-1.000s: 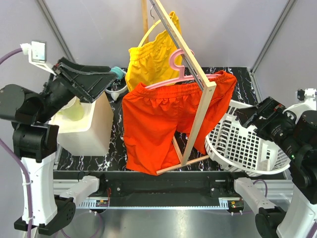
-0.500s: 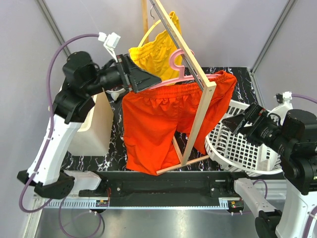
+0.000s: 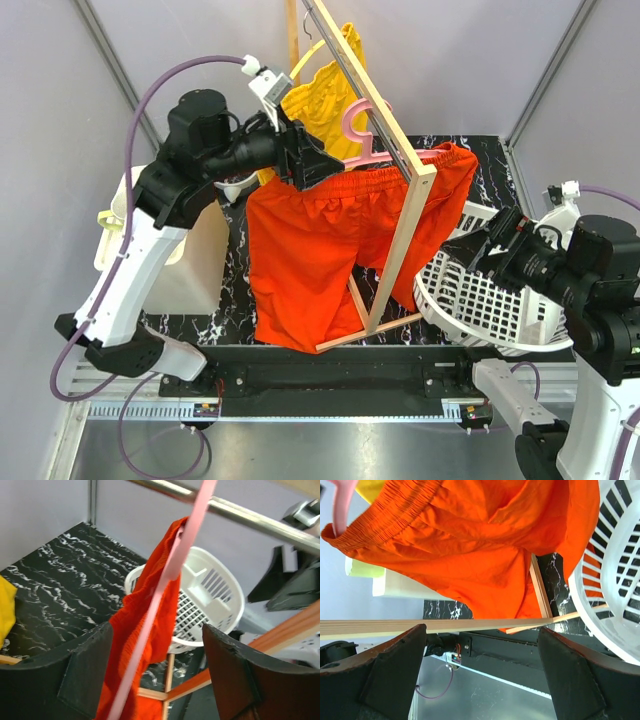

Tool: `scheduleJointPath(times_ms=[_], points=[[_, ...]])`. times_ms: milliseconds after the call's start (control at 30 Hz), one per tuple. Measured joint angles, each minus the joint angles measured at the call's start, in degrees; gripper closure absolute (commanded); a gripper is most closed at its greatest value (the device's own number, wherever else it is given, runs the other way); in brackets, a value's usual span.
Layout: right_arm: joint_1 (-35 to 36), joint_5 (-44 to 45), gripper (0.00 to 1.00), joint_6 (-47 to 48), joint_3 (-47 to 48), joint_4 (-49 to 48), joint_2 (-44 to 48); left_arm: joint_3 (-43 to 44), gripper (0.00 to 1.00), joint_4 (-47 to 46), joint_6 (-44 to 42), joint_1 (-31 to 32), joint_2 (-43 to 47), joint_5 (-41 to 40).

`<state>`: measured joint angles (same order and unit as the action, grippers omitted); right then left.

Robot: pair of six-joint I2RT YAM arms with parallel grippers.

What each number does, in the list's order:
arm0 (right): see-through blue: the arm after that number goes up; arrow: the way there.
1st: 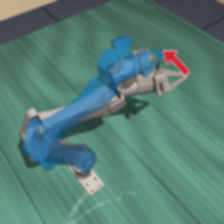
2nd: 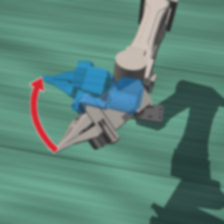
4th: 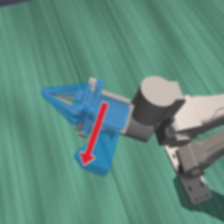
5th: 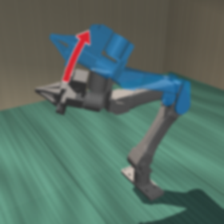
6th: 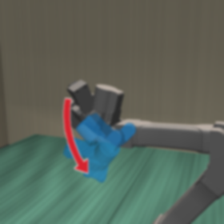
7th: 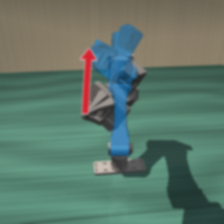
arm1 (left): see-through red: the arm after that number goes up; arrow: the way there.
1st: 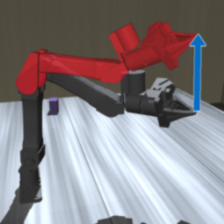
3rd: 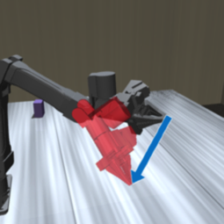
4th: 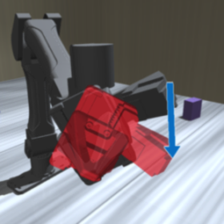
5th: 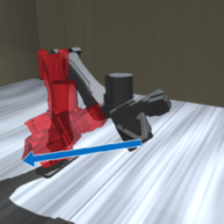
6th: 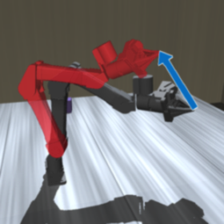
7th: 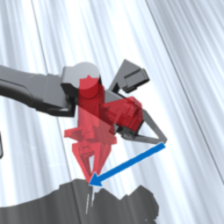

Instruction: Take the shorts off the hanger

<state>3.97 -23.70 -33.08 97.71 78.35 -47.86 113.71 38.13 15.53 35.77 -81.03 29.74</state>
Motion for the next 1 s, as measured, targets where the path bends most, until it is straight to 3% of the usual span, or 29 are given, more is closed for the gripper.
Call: scheduleJointPath(times_ms=[100, 300, 533, 767, 1000], points=[[0.00, 0.07, 0.00, 0.76, 2.21, -0.02, -1.29, 0.35, 0.36, 0.79, -3.48, 0.44, -2.25, -0.11], [0.00, 0.63, 0.00, 2.75, 4.46, 0.02, -2.56, 1.49, 0.40, 2.56, -7.06, 2.56, -6.73, -0.96], [0.00, 1.95, 0.00, 5.18, 6.88, 0.04, -5.20, 3.93, 0.46, 2.64, -8.17, 5.14, -9.64, -2.49], [0.00, 3.69, 0.00, 7.32, 8.31, 0.04, -6.93, 4.55, 0.59, 1.16, -7.10, 5.90, -10.43, -3.21], [0.00, 4.76, 0.00, 7.87, 8.57, 0.02, -7.15, 4.55, 0.58, -1.51, -6.03, 5.99, -10.49, -3.15]])
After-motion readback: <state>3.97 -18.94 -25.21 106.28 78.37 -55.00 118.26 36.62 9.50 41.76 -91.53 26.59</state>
